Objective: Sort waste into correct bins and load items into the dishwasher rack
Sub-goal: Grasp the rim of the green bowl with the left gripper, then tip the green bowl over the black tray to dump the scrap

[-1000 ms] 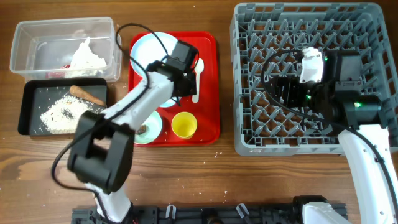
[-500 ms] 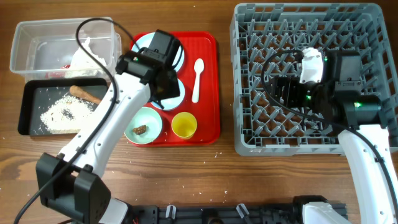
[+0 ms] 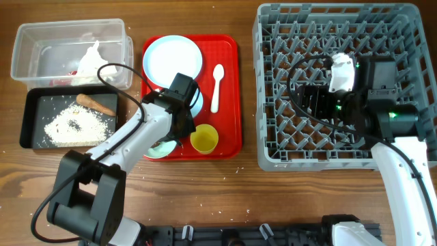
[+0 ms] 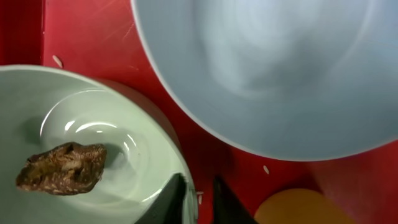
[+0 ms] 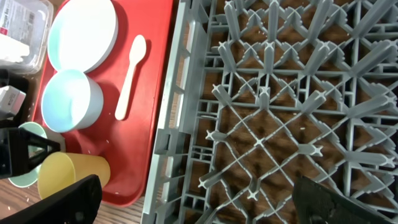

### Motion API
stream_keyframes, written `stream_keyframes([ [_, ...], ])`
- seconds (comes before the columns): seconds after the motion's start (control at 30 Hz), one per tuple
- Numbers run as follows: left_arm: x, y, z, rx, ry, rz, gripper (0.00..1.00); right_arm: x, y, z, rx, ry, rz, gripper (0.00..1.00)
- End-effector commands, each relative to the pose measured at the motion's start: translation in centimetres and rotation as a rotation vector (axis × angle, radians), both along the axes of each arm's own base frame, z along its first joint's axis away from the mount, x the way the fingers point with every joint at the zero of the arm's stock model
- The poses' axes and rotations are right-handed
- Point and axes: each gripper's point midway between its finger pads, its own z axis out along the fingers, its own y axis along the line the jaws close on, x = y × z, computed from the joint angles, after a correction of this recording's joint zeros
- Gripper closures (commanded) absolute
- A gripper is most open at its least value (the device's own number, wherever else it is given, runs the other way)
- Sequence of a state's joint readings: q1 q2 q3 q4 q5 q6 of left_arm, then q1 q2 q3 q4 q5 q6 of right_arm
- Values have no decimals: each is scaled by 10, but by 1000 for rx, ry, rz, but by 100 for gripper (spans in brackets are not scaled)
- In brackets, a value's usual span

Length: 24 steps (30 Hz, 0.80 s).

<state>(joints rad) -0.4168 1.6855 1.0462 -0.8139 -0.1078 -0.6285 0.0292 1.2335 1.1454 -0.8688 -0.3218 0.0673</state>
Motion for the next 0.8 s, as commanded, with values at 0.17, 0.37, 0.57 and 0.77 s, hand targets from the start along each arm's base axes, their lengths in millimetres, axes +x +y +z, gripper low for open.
stream_keyframes([
  [0.17, -8, 7, -10, 25, 23, 11, 78, 1, 4, 4, 20, 2, 4, 0],
  [0.37, -9, 7, -11, 25, 27, 11, 96, 1, 4, 4, 20, 2, 4, 0],
  [0.57, -4, -32, 36, -264, 73, -90, 96, 1, 4, 4, 20, 2, 5, 0],
  [0.77, 20, -10, 124, -423, -48, -113, 96, 1, 4, 4, 20, 2, 4, 0],
])
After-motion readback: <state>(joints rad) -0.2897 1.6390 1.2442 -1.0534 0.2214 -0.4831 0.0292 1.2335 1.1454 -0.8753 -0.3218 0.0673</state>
